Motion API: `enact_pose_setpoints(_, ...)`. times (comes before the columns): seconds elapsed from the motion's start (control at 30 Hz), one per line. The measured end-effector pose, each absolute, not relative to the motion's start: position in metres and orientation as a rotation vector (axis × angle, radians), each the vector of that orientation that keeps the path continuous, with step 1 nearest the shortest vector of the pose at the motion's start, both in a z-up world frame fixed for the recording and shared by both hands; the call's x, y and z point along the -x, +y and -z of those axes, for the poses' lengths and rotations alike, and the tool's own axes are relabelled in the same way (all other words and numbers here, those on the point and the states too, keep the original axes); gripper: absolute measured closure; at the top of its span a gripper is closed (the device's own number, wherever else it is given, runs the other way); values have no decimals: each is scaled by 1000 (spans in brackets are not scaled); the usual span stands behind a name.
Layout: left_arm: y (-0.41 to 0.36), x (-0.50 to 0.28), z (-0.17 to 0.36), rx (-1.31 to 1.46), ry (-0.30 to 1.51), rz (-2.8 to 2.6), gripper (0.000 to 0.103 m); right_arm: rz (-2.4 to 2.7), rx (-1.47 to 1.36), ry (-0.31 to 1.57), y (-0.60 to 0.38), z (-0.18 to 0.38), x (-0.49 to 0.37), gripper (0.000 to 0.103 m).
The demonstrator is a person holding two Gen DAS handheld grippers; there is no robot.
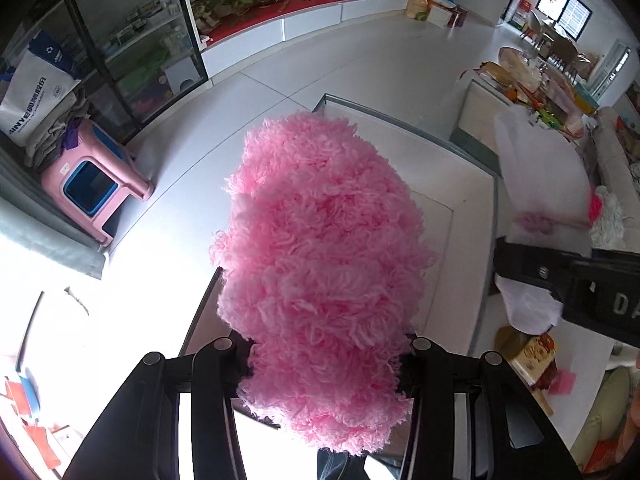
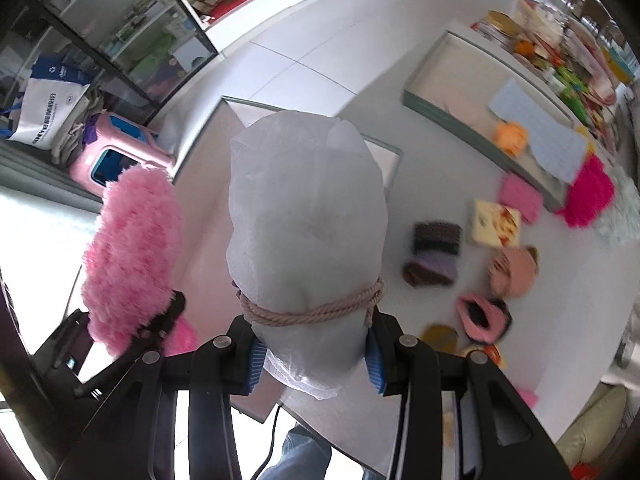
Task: Organize soft objects
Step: 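Carry both held bundles up and over into the white box, then lower both bundles into the box and open both grippers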
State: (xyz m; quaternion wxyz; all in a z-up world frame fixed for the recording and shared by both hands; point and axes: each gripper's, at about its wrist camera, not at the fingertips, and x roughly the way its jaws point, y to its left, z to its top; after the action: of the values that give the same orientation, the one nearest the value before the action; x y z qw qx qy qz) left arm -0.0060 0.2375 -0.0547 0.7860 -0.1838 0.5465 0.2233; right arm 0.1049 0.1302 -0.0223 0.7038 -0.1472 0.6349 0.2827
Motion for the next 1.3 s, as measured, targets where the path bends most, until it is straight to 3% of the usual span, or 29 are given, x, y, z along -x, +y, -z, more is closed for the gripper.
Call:
enact_pose_setpoints(0.63,240,0,98,422,1275,-489,56,-667,410,1426,179,82,-124,59)
enact_pose_setpoints(1.3,235,7,120,395,1339,-462,56,-618,437,1521,152,117,-111,59)
